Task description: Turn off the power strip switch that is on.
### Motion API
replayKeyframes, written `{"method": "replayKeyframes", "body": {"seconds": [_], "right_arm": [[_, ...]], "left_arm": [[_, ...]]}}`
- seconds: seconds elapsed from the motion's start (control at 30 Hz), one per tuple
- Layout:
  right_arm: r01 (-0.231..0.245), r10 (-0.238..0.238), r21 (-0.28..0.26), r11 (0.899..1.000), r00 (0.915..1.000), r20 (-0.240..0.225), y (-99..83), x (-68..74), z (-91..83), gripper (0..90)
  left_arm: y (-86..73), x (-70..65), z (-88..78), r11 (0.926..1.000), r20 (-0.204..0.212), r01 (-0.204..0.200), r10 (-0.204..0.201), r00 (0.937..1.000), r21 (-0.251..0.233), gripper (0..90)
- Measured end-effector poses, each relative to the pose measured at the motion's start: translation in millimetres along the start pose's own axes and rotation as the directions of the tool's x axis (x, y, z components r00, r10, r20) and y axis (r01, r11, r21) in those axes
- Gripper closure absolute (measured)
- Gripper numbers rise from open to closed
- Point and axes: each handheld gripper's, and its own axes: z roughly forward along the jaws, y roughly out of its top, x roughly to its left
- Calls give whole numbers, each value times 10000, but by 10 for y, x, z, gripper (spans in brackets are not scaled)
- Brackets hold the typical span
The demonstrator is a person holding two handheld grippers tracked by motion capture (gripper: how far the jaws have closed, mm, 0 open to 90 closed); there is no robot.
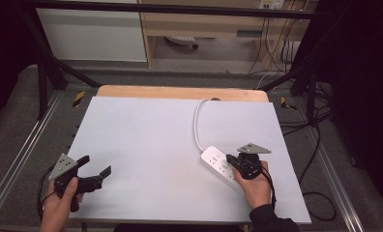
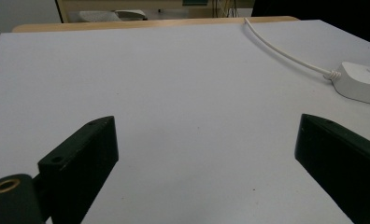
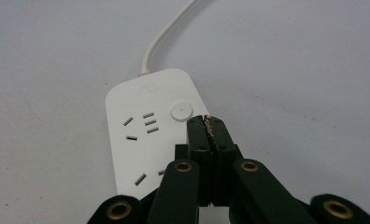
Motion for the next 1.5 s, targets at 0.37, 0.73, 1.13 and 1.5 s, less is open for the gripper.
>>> {"method": "replayKeyframes", "body": {"seconds": [0.37, 0.73, 1.13, 1.5], "right_arm": [[51, -50, 47, 10000, 9999, -92, -25, 4, 28, 900], [-144, 144, 33, 9999, 9997, -188, -47, -21, 29, 900], [-160, 160, -14, 9999, 9997, -190, -51, -12, 33, 900], [-206, 206, -26, 9998, 9998, -4, -57, -41, 11, 900]], "left_arm": [[-2, 4, 12, 10000, 19, 55, -55, 10000, 55, 51], [-4, -6, 22, 9999, 5, 88, -88, 10000, 103, 51], [-3, -3, 12, 10000, 8, 40, -40, 10000, 90, 51], [-2, 2, 10, 10000, -22, 33, -33, 10000, 86, 52]]}}
